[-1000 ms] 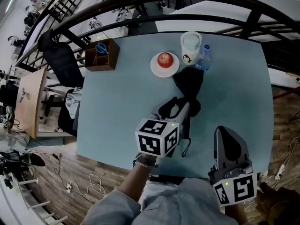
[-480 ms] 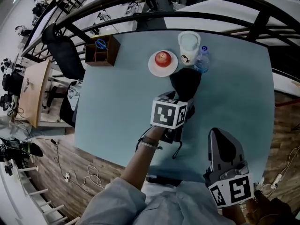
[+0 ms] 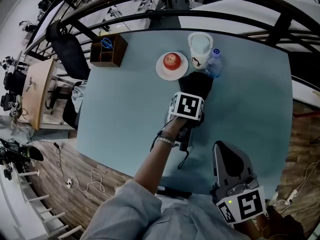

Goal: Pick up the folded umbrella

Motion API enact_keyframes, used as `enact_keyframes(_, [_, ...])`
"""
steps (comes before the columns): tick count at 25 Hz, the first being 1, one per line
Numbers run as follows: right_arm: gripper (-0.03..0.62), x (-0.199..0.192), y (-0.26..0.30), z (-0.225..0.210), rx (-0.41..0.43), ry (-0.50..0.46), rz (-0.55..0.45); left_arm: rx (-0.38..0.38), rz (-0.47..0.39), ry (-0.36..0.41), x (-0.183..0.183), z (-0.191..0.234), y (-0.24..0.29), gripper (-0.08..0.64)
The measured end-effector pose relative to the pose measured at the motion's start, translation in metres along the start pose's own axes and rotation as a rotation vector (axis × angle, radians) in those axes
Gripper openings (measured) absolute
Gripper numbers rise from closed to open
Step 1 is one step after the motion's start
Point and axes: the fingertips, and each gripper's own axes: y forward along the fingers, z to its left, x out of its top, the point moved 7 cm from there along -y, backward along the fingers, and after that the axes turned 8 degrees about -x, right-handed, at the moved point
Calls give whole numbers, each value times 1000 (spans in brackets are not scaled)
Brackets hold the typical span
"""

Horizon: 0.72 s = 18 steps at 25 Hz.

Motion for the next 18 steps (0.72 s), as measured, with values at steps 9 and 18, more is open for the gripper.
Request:
enact_keyframes(9, [-2,-9,-1,-24,-4,23,20,23,56,-27,3,3,36,288])
enact_keyframes(18, [-2,-10,-2,-41,10,44,37,100,37,-2,2,-2,45,299])
